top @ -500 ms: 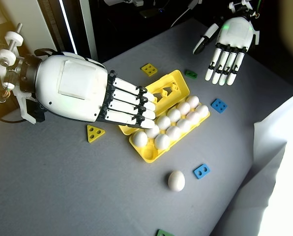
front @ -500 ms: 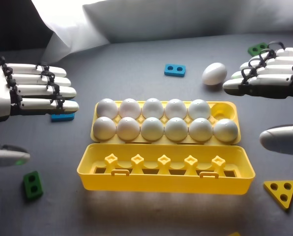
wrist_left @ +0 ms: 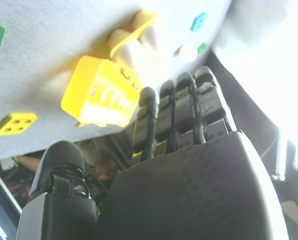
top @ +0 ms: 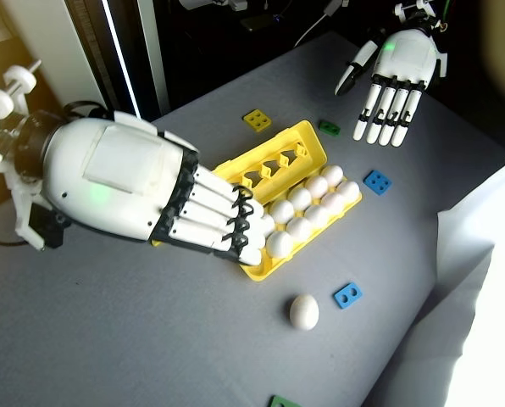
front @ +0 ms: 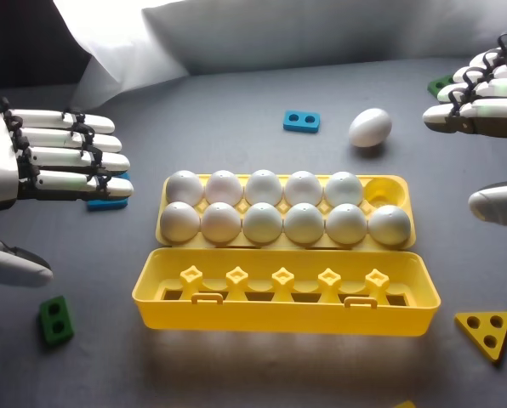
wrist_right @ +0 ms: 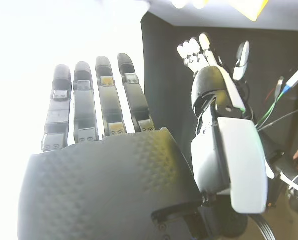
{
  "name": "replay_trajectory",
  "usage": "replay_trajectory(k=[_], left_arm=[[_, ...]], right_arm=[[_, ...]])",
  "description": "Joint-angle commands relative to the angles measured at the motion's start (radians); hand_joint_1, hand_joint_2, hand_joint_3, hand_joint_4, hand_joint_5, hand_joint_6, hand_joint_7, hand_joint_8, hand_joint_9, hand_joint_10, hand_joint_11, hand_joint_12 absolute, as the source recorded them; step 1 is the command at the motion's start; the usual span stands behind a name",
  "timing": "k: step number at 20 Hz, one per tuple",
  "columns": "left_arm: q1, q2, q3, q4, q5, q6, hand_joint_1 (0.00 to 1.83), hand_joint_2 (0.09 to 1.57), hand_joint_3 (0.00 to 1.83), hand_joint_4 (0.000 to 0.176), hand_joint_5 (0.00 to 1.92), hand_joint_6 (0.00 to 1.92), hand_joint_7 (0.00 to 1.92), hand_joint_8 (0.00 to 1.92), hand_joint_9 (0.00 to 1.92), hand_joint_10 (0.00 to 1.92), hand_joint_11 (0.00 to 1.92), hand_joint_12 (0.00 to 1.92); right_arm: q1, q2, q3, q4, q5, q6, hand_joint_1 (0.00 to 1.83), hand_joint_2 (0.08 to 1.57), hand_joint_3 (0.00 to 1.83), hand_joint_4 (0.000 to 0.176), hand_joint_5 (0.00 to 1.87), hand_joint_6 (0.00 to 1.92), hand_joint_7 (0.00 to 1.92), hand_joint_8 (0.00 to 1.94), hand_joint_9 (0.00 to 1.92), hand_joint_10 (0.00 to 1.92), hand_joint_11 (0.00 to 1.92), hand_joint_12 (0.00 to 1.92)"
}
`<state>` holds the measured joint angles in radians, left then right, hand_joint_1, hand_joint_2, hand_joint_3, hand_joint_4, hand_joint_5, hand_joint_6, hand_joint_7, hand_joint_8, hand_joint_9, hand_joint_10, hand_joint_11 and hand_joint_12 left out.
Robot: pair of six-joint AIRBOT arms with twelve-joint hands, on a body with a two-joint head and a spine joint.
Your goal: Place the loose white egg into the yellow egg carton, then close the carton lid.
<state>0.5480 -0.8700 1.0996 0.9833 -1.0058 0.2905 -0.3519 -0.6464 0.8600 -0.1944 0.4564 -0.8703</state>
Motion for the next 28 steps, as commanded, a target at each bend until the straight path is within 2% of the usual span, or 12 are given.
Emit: replay_trajectory(k=[1,4,5,6,7,9,10,11,12,13,19,28], left_arm=[[0.002,0.017,0.014,-0.066,-0.064,-0.007,0.00,1.26,0.02,0.000,0.14,0.00,0.08,0.00,0.04,0.00,0.01,0.00],[0.002,0.019,0.014,-0.040,-0.062,-0.040,0.00,1.25,0.02,0.000,0.13,0.01,0.09,0.01,0.05,0.01,0.02,0.01],[-0.003,0.019,0.016,-0.008,-0.054,-0.082,0.00,1.25,0.02,0.000,0.12,0.00,0.09,0.00,0.05,0.00,0.01,0.01],[-0.006,0.020,0.013,0.004,-0.044,-0.104,0.00,1.25,0.02,0.000,0.12,0.00,0.09,0.00,0.05,0.00,0.01,0.01],[-0.010,0.020,0.008,0.004,-0.043,-0.105,0.00,1.25,0.02,0.000,0.13,0.00,0.09,0.00,0.04,0.00,0.01,0.00],[-0.018,0.020,0.000,-0.005,-0.050,-0.091,0.00,1.26,0.01,0.000,0.11,0.00,0.07,0.00,0.02,0.00,0.00,0.00],[-0.022,0.019,0.001,-0.009,-0.065,-0.094,0.00,1.25,0.01,0.000,0.11,0.00,0.08,0.01,0.02,0.00,0.00,0.00],[-0.028,0.018,0.000,-0.005,-0.069,-0.095,0.00,1.25,0.01,0.000,0.11,0.00,0.08,0.01,0.02,0.00,0.00,0.00],[-0.033,0.019,0.009,-0.003,-0.088,-0.148,0.00,1.25,0.01,0.000,0.11,0.00,0.08,0.01,0.03,0.01,0.00,0.00],[-0.034,0.023,0.013,-0.002,-0.088,-0.155,0.00,1.25,0.01,0.000,0.12,0.00,0.09,0.01,0.03,0.01,0.00,0.00],[-0.034,0.018,0.039,0.109,-0.102,-0.198,0.00,1.25,0.00,0.000,0.18,0.02,0.14,0.01,0.08,0.01,0.03,0.02],[-0.097,0.001,0.056,0.223,-0.099,-0.356,0.00,1.25,0.00,0.000,0.11,0.00,0.08,0.00,0.03,0.00,0.00,0.00]], right_arm=[[0.010,0.005,0.013,0.021,0.097,-0.001,0.00,1.26,0.00,0.000,0.21,0.00,0.18,0.00,0.15,0.00,0.00,0.41],[0.010,-0.042,0.095,-0.043,0.058,0.058,0.00,1.24,0.00,0.005,0.24,0.01,0.15,0.00,0.12,0.00,0.00,0.33],[0.014,-0.063,0.140,-0.164,0.058,0.214,0.00,1.15,0.00,0.037,0.27,0.01,0.15,0.00,0.11,0.00,0.00,0.31],[0.018,-0.078,0.180,-0.250,0.061,0.326,0.00,1.15,0.00,0.037,0.27,0.01,0.15,0.00,0.11,0.00,0.00,0.31],[0.021,-0.094,0.212,-0.313,0.065,0.404,0.00,1.09,0.00,0.063,0.27,0.00,0.12,0.01,0.08,0.00,0.00,0.20],[0.026,-0.120,0.262,-0.438,0.070,0.476,0.02,0.99,0.00,0.103,0.24,0.00,0.05,0.00,0.01,0.00,0.00,0.03],[0.028,-0.136,0.283,-0.478,0.071,0.479,0.12,0.89,0.00,0.139,0.25,0.00,0.00,0.00,0.00,0.00,0.00,0.00],[0.034,-0.150,0.299,-0.500,0.070,0.479,0.12,0.89,0.00,0.139,0.25,0.00,0.00,0.00,0.00,0.00,0.00,0.00],[0.046,-0.171,0.329,-0.520,0.070,0.479,0.14,0.85,0.00,0.167,0.26,0.00,0.00,0.00,0.00,0.00,0.00,0.00],[0.060,-0.186,0.352,-0.523,0.070,0.478,0.20,0.80,0.00,0.176,0.25,0.00,0.00,0.00,0.00,0.00,0.00,0.00],[0.148,-0.306,0.507,-0.524,0.043,0.435,0.45,0.68,0.00,0.176,0.47,0.01,0.00,0.00,0.00,0.00,0.00,0.00],[0.154,-0.443,0.673,-0.524,0.069,0.363,0.61,0.70,0.01,0.176,0.71,0.01,0.00,0.00,0.00,0.00,0.00,0.00]])
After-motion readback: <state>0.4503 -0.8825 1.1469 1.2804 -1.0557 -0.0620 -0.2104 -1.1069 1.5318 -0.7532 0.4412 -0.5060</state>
